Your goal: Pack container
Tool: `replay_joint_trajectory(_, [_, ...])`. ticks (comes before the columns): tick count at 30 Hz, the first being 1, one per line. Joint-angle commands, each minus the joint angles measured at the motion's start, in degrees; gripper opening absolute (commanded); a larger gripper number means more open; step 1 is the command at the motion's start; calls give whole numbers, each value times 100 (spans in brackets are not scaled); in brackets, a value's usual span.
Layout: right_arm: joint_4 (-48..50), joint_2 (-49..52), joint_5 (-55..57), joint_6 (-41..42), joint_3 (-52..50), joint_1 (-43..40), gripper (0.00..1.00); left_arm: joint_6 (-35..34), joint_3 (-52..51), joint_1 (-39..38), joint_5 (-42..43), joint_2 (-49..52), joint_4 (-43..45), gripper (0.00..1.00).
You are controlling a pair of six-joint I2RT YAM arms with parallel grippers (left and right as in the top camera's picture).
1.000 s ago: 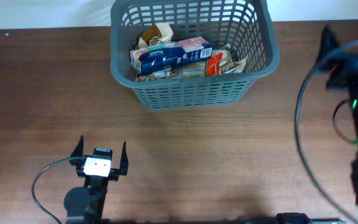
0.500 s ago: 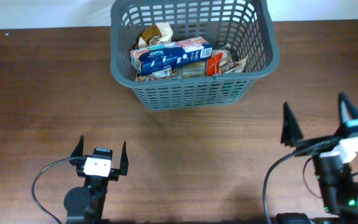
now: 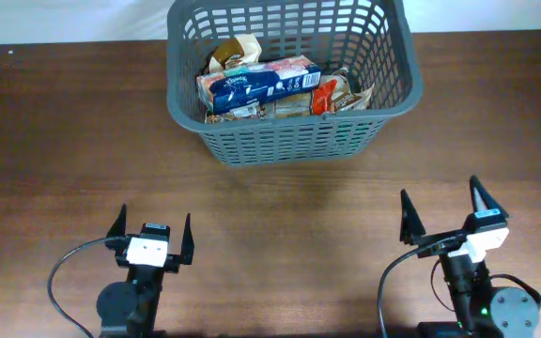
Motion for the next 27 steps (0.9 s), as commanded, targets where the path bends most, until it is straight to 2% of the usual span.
replay_joint_trajectory(1, [26, -229, -74, 52, -334, 52, 99, 72, -76, 39, 63, -55, 17, 99])
replay_joint_trajectory(16, [22, -761, -74, 52, -1130, 52, 99, 72, -76, 39, 63, -55, 17, 99])
replay_joint_trajectory(27, [20, -778, -79, 52, -1600, 52, 99, 72, -76, 39, 63, -55, 17, 99])
